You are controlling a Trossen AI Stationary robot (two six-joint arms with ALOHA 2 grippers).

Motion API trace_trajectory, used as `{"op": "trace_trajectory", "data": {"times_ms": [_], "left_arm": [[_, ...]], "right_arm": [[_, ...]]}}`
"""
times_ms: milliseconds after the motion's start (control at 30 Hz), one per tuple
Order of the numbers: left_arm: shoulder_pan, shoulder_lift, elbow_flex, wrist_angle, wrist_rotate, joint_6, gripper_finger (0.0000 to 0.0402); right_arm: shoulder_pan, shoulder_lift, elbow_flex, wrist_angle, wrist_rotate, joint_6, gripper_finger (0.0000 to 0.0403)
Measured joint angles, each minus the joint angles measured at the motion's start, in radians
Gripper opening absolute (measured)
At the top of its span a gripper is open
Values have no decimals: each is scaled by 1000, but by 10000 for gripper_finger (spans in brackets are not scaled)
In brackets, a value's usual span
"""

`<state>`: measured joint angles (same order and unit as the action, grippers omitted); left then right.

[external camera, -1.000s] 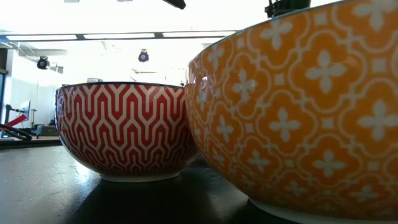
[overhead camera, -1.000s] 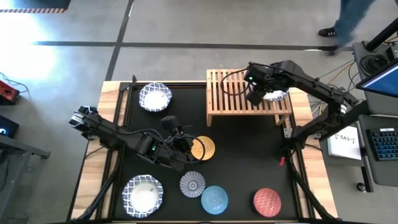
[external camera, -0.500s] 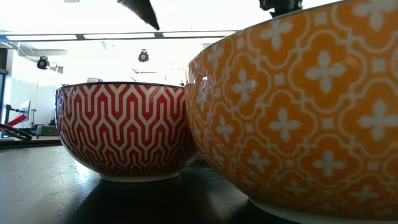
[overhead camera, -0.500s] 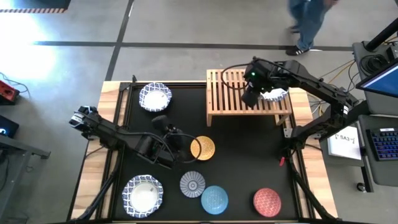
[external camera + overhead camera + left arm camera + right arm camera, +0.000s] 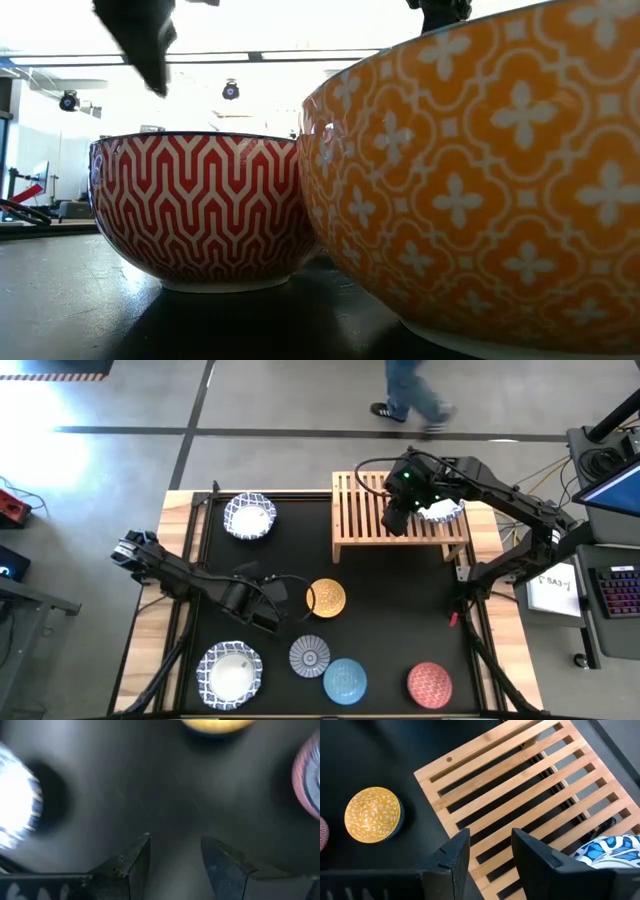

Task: Place and stack bowls onto a shelf
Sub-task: Stack the bottom white bowl on top of the other white bowl on the shelf

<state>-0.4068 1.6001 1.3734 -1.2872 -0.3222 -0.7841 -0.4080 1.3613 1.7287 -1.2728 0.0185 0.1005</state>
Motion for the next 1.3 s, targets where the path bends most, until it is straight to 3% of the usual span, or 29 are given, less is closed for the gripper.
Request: {"op": "trace_trajectory", "data": {"times_ms": [167,333,433,700,933,1300], "left_arm": [[-39,0,-70,28,259,-39,158],[-120,0,-132,44,389,-82,158],[-186,0,-175,54,403,-121,158],[-320,0,-320,270,441,-182,158],[-327,0,-394,250,434,-201,158],[-327,0,-383,206,410,-190,158]], "right_arm": [[15,0,0,0,0,-2,134],[26,0,-1,8,0,-6,134],[31,0,-1,12,0,-6,134],[31,0,-4,62,0,3,134],[31,0,-6,75,0,13,134],[31,0,-26,83,0,7,134]]}}
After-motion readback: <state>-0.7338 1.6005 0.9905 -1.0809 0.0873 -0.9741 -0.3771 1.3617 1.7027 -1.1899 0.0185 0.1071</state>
